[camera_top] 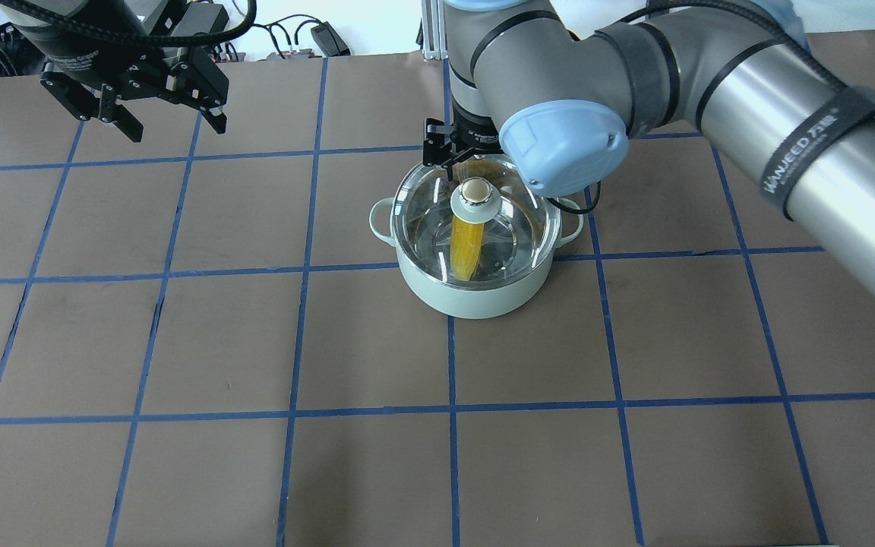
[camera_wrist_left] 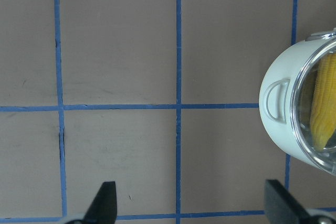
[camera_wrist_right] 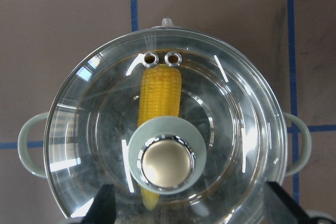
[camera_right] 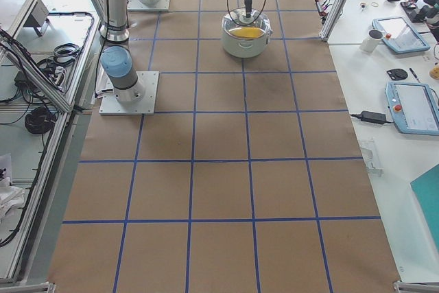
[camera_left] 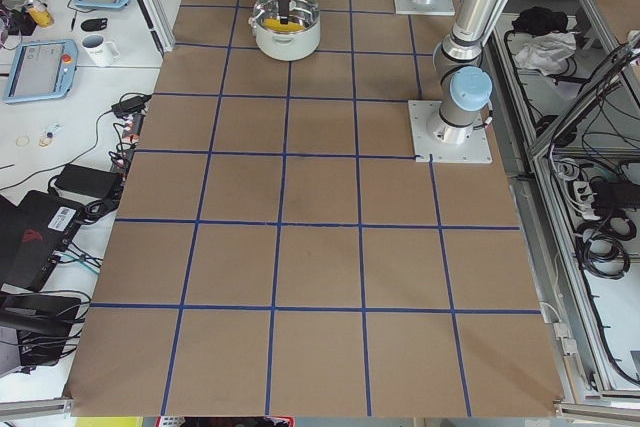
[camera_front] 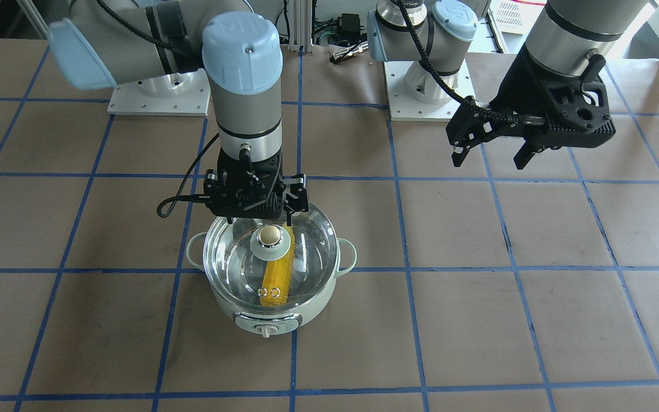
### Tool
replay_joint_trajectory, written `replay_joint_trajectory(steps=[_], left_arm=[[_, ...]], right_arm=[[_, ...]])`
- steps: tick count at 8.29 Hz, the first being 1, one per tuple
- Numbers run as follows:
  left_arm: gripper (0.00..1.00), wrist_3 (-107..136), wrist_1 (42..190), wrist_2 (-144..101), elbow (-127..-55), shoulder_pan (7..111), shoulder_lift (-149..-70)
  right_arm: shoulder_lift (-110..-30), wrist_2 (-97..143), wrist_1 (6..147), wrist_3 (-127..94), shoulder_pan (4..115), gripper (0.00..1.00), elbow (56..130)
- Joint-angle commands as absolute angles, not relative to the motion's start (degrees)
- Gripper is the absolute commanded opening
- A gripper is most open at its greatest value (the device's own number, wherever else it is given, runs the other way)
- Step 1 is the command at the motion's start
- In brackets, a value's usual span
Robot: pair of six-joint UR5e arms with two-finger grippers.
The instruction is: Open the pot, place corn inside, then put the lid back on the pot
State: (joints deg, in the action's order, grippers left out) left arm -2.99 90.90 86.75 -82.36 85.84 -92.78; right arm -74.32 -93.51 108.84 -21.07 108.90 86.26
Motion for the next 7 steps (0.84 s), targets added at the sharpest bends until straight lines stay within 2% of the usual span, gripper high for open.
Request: replay_joint_trajectory(steps=[1,3,5,7], left_arm=[[1.0,-3.25,90.35,86.75,-82.35,85.87,-92.9],[1.0,-3.16,90.26,86.84,-82.35,85.87,-92.99],[1.0,-2.81,90.26,86.84,-82.35,85.96,-92.81],[1.0,-2.99,90.35,86.84,-82.35,85.87,-92.81]], right_arm=[[-84.08,-93.43,99.26,-20.04,108.81,1.0,86.22],[-84.64,-92.9,99.05,-18.21,106.8,1.0,85.44],[-89.01,-90.81,92.51,-6.48,95.16,1.0,85.34],[-90.97,-89.12,89.56,0.34,90.45,1.0,85.69]])
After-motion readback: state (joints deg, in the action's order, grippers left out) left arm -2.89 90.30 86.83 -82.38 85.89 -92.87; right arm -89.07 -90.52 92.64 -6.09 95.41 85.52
